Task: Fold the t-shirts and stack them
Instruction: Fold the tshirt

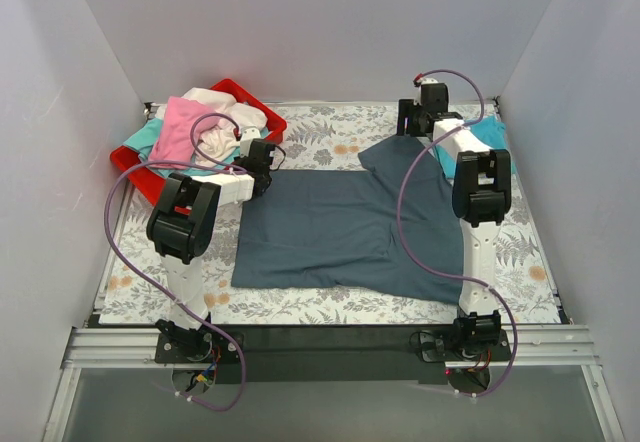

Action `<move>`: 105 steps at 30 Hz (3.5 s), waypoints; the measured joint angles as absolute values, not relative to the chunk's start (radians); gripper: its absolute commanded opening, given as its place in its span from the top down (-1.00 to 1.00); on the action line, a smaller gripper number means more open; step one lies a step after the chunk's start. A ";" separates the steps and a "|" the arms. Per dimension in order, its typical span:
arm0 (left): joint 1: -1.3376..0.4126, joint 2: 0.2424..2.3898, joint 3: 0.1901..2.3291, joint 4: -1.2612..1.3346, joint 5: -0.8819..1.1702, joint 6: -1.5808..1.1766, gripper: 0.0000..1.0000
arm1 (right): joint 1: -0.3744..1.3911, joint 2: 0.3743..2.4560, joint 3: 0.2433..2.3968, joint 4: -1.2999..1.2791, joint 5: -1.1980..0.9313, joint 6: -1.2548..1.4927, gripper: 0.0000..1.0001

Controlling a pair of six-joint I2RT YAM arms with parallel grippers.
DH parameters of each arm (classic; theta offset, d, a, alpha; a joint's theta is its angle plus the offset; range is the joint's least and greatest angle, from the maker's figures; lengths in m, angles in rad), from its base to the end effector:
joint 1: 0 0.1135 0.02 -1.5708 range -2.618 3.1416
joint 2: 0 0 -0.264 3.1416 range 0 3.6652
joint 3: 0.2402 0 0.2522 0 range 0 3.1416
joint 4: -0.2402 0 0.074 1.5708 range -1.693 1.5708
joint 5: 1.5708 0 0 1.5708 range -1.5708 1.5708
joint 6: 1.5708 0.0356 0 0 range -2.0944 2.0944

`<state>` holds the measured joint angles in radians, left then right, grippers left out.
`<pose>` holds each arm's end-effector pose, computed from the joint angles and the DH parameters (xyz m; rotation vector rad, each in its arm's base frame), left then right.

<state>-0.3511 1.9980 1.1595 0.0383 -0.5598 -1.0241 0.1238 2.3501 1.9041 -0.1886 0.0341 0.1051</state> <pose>0.3918 -0.1234 0.1370 -0.9731 2.0014 -0.0780 0.5367 0.0656 0.1848 -0.0016 2.2064 0.0900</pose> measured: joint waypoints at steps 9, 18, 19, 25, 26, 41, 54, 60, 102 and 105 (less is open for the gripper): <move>-0.350 1.995 1.158 0.038 -0.559 -1.021 1.00 | 0.124 2.457 2.040 -0.238 0.019 0.097 -0.22; -0.348 1.993 1.158 0.037 -0.550 -1.017 1.00 | 0.124 2.547 2.217 -0.340 0.019 0.097 -0.23; -0.348 1.993 1.158 0.037 -0.549 -1.017 1.00 | 0.124 2.553 2.233 -0.354 0.019 0.097 -0.23; -0.348 1.982 1.158 0.037 -0.538 -1.017 1.00 | 0.124 2.579 2.274 -0.417 0.020 0.096 -0.21; -0.348 1.980 1.158 0.037 -0.538 -1.017 1.00 | 0.124 2.579 2.275 -0.419 0.019 0.101 -0.20; -0.346 1.953 1.151 0.037 -0.535 -1.017 1.00 | 0.119 2.577 2.272 -0.442 0.007 0.104 0.97; -0.339 1.940 1.151 0.035 -0.552 -0.985 1.00 | 0.118 2.268 1.866 -0.284 -0.131 0.128 0.97; -0.337 1.900 1.151 0.039 -0.566 -0.974 1.00 | 0.119 1.940 1.530 -0.085 -0.164 0.159 0.97; -0.337 1.218 0.588 0.036 -0.466 -1.194 1.00 | 0.160 0.510 0.641 -0.497 0.111 0.233 0.97; -0.338 1.143 0.544 0.027 -0.449 -1.209 1.00 | 0.161 0.482 0.647 -0.542 0.094 0.244 0.97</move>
